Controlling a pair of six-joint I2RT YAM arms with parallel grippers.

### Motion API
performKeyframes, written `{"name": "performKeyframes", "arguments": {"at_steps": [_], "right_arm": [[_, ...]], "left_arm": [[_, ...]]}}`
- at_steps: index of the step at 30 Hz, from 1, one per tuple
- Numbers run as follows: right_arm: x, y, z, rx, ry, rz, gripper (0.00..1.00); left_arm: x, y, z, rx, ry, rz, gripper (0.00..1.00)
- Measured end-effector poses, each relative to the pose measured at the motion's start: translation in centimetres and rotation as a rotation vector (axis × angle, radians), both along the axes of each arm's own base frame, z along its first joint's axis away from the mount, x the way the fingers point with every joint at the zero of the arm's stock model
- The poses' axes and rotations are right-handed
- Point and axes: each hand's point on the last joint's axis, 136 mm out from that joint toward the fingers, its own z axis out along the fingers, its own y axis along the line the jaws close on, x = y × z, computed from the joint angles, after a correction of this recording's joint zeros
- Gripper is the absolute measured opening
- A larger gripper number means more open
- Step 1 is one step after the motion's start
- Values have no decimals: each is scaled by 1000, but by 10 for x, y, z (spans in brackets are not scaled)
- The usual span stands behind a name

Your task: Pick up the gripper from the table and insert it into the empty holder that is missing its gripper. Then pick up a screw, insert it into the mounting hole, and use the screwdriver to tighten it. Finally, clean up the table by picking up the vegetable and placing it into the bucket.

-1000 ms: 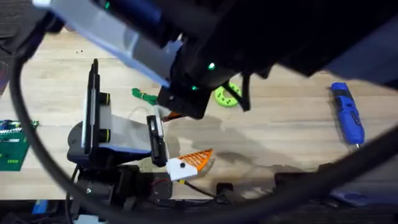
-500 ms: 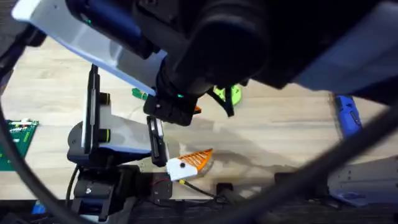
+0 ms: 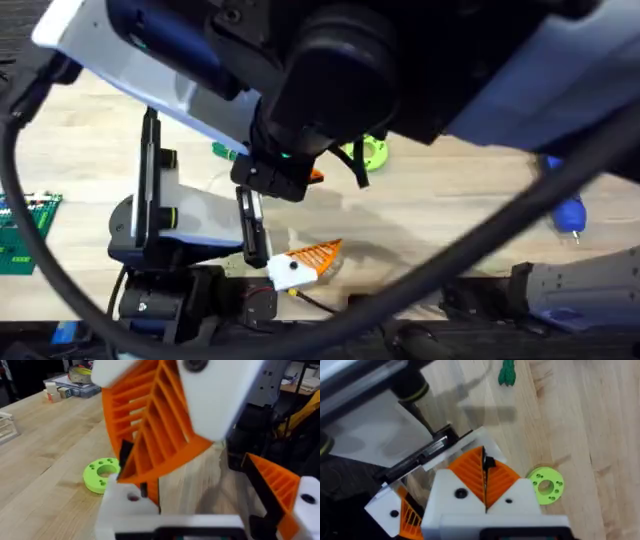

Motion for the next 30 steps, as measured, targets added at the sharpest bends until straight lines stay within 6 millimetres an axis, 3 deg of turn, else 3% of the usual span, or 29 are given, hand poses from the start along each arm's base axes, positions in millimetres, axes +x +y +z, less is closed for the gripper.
{"name": "performKeyframes", "arguments": {"at_steps": [30], "right_arm": [[7, -1, -4, -25, -29, -17, 8]], "left_arm": [[0, 0, 0, 0, 0, 0, 993]]}}
